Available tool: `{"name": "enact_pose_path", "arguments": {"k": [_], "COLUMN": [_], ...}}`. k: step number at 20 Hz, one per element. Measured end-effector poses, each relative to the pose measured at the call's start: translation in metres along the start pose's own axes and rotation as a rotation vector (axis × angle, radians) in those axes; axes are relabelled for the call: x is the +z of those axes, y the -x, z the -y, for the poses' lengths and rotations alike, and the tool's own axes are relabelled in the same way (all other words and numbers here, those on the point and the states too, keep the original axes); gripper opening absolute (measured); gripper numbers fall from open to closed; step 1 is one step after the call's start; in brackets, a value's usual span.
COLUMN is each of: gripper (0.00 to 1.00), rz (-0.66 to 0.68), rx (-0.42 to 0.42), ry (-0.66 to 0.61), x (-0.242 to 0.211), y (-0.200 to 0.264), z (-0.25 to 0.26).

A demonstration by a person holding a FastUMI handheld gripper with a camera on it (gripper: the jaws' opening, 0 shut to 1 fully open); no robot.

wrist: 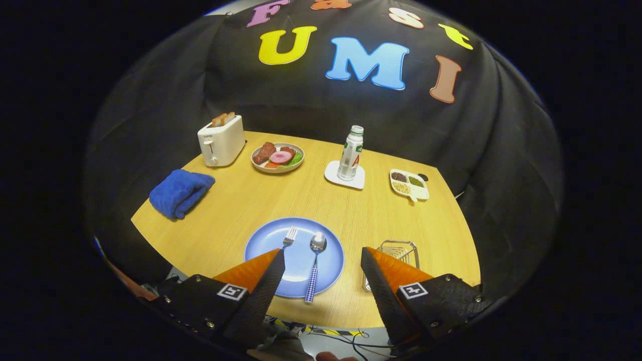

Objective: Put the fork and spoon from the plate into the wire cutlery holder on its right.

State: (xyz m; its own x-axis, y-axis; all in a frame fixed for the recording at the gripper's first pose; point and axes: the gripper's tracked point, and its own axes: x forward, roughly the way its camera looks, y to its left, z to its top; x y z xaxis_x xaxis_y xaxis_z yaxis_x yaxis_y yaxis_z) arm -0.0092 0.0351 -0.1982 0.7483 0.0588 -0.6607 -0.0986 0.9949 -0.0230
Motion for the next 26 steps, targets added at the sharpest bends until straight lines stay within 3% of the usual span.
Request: {"name": "enact_pose_path", "arguments": {"k": [8,12,19,21,22,26], "gripper": [0.95,0.95,0.94,0.92,0.78,0.76], "rz": [-0.284,-0.433,-0.556,-0.571,-0.58,-0.611], "rx": [0.014,0.066,0.056,0.059,0.056,0.054], "ry": [0.035,0.07,-0.011,-0.018,-0.017,-0.013], "x": [-0.049,-0.071,-0.088,-0.089,-0.091,-0.092], "y": [-0.04,-0.06,-0.085,-0.093,-0.095,-0.104], "z": [-0.01,-0.021,-0.017,-0.019,-0.019,-0.021]}}
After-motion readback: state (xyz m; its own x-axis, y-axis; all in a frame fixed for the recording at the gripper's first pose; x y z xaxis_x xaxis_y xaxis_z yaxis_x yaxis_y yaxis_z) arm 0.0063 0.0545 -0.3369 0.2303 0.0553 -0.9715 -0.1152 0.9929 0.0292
